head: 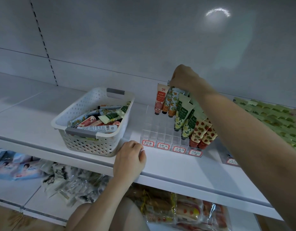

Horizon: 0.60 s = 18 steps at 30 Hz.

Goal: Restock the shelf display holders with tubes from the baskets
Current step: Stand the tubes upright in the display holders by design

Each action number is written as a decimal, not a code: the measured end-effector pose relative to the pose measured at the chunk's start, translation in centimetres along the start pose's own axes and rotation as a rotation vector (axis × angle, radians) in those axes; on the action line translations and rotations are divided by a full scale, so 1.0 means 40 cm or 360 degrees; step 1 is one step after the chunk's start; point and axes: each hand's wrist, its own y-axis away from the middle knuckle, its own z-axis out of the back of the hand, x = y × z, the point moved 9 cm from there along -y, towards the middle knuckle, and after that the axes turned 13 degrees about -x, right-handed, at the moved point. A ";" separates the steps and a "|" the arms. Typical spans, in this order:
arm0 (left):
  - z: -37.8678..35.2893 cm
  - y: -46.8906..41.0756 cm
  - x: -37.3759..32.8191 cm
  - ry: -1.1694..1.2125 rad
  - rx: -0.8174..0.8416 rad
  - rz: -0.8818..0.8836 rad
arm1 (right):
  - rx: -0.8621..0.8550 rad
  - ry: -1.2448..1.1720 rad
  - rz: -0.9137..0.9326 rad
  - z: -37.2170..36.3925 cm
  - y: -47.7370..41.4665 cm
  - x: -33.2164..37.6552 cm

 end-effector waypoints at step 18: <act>-0.005 0.002 0.002 -0.0004 0.0052 0.0050 | 0.0054 0.0064 0.0042 -0.009 0.006 -0.015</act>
